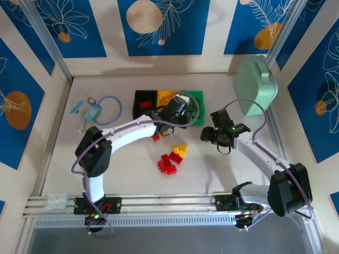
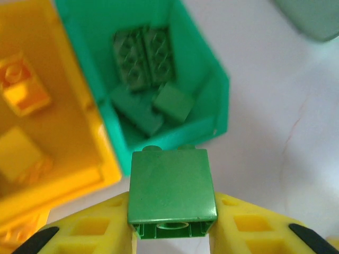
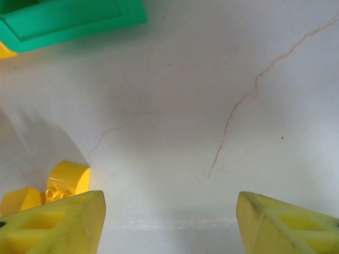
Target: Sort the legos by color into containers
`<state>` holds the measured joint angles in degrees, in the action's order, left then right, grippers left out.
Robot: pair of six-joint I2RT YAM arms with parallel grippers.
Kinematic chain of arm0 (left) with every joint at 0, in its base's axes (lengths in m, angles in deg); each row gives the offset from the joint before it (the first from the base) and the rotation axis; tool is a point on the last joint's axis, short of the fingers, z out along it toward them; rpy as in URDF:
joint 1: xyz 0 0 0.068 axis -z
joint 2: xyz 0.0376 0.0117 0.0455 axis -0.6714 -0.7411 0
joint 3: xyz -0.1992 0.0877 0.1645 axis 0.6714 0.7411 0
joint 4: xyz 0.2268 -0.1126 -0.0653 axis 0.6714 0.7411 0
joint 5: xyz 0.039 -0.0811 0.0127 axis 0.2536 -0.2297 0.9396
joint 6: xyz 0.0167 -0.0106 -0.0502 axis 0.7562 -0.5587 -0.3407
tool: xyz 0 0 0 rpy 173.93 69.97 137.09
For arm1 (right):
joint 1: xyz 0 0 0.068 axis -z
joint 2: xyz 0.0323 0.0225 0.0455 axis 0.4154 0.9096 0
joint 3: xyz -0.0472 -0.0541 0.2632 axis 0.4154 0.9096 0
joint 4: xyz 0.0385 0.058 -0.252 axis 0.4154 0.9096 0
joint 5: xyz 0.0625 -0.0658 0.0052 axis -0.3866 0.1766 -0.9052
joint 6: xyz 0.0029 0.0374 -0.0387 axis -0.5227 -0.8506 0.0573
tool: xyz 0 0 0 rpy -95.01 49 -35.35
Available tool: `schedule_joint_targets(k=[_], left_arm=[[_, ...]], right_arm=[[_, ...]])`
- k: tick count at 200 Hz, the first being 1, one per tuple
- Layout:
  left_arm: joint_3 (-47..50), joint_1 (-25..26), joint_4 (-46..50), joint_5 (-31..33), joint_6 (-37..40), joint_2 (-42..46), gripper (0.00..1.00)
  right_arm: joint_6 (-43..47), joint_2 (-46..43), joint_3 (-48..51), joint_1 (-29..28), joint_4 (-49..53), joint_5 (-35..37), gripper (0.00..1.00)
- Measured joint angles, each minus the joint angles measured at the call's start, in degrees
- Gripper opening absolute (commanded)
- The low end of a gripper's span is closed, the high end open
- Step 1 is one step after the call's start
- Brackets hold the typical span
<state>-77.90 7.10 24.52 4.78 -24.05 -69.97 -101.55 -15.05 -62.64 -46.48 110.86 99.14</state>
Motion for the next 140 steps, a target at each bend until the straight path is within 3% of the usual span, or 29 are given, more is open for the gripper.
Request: schedule_joint_targets(k=[104, 140], left_arm=[[-23.63, -4.70, 7.63, -4.17, 3.39, -18.45, 0.38], [-29.79, -5.38, 10.62, -4.13, 4.76, -21.81, 0.66]], right_arm=[[-0.59, -2.84, 1.73, 0.00, -0.20, -0.72, 0.67], [-0.57, -3.34, 1.75, 0.00, -0.81, -1.07, 0.67]])
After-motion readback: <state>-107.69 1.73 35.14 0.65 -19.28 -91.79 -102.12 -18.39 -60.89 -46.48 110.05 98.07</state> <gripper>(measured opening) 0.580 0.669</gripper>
